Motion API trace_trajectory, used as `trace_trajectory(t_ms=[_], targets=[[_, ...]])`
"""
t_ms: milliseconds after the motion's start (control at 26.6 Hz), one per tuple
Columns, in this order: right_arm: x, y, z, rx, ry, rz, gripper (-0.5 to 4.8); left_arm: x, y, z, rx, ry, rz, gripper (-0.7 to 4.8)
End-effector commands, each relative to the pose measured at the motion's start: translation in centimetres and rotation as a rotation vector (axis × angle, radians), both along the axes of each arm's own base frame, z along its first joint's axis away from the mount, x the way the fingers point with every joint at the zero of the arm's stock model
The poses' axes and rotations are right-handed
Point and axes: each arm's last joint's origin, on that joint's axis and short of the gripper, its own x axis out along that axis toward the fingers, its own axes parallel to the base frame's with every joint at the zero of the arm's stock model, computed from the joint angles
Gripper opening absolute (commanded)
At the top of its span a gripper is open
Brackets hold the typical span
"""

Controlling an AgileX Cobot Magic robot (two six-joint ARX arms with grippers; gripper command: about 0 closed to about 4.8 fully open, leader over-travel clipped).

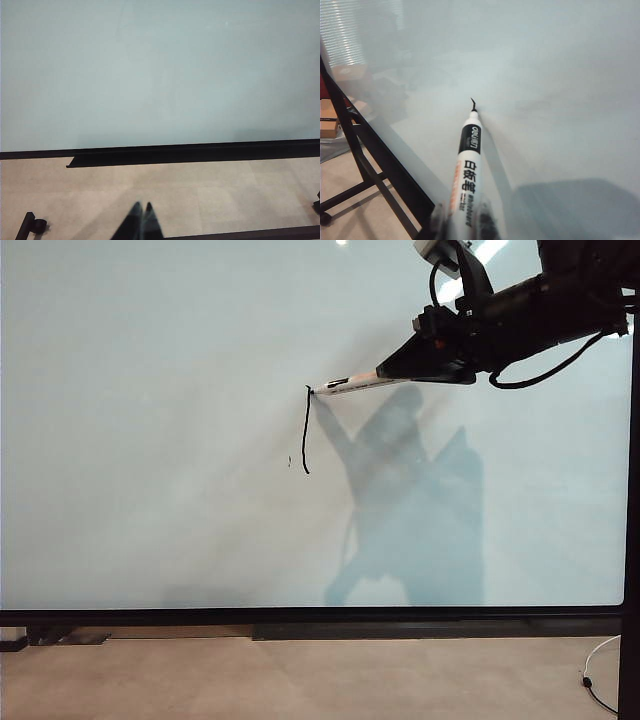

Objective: Pick up the pen on the shelf to the right of the whiteboard and draw a rectangle.

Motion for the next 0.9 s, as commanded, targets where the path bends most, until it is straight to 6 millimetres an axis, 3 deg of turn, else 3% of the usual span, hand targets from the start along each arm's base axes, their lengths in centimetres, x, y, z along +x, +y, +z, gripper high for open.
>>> trace_trajectory(t_ms=[38, 904], targets=[[0.0, 0.0, 0.4, 0.006, -0.026, -0.005, -0.06, 0.0, 0.0, 0.2, 0.001, -0.013, -0.002, -0.05], [-0.2, -2.1, 1.3, -0.027, -0.026, -0.074, -0.06, 0.0, 0.0, 0.2, 0.001, -0.013, -0.002, -0.05]])
